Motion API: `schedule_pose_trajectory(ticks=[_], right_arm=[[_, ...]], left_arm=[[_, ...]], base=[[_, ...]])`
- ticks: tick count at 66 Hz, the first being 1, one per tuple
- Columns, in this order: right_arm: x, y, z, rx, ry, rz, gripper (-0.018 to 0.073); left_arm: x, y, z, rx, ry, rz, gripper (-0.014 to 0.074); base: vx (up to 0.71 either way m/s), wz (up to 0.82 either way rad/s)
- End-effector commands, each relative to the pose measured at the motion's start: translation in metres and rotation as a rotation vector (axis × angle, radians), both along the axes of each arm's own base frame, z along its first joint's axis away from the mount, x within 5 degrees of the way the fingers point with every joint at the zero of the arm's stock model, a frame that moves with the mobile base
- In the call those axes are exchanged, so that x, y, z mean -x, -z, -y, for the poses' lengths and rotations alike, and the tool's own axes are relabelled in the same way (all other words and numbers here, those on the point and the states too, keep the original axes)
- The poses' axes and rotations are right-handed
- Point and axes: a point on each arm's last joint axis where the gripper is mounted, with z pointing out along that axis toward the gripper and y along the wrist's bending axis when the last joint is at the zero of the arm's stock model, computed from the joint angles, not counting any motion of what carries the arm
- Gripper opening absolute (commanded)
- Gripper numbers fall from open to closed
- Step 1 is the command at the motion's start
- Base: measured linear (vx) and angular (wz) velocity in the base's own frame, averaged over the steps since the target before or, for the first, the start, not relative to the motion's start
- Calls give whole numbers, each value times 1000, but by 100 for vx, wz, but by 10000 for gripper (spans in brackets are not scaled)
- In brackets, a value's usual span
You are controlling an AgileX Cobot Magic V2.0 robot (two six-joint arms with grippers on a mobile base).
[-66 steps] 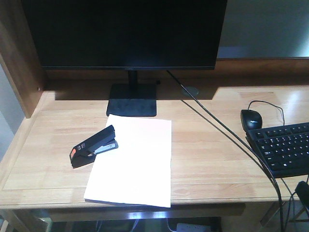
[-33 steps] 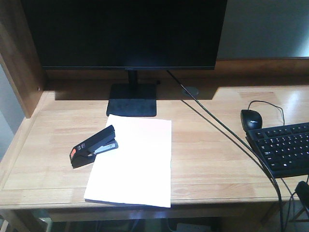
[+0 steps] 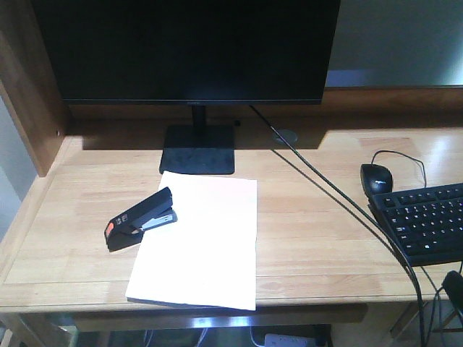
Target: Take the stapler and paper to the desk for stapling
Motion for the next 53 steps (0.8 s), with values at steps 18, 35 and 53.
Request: schedule_pose_trajectory(ticks=[18, 35, 53], right_arm=[[1, -13, -1, -17, -14, 63, 503], [0, -10, 1, 2, 4, 33, -16], [0, -7, 2, 11, 17, 9, -9]], left_arm=[[0, -13, 2, 0, 29, 76, -7], [0, -13, 2, 0, 29, 76, -7], [0, -13, 2, 0, 29, 76, -7]], base=[[0, 0], [0, 0], [0, 0]])
